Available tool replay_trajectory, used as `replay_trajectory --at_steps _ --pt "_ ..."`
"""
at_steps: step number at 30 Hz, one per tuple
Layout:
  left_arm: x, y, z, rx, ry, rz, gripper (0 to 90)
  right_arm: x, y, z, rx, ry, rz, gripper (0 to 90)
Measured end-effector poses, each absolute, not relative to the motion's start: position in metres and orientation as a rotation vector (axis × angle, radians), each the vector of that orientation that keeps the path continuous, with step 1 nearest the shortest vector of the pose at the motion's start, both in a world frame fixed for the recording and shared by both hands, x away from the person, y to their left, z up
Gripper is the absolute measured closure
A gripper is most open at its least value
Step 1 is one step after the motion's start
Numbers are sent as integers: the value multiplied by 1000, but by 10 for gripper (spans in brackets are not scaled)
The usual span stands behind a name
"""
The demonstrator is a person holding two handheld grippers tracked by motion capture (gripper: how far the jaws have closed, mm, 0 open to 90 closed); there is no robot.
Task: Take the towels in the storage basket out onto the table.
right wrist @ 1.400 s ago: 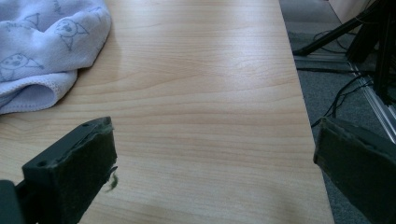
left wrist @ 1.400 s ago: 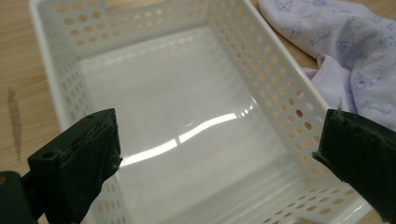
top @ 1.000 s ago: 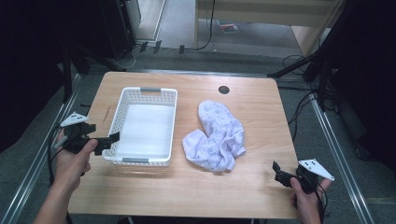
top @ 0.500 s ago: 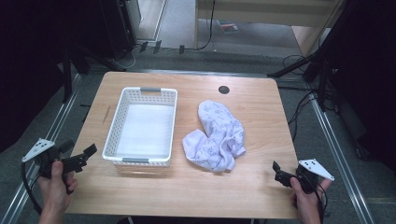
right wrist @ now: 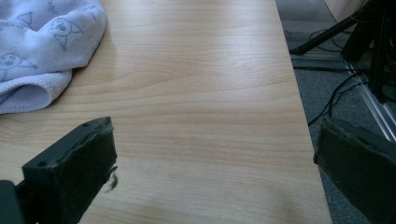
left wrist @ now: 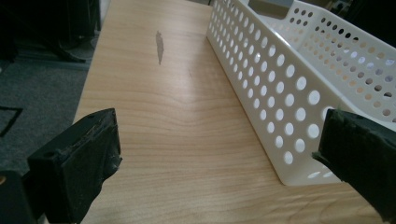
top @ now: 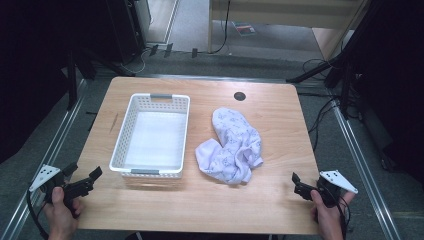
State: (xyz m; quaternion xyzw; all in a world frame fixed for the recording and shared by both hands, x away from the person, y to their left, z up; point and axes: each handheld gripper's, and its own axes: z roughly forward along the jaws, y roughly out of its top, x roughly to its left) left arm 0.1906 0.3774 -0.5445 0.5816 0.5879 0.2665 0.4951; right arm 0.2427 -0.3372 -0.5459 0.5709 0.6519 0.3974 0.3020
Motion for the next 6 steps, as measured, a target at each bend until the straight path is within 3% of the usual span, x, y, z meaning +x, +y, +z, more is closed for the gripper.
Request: replay_trajectory --at_steps 6 --pt "193 378 -548 1390 1446 626 0 243 -337 -546 1517 1727 1052 0"
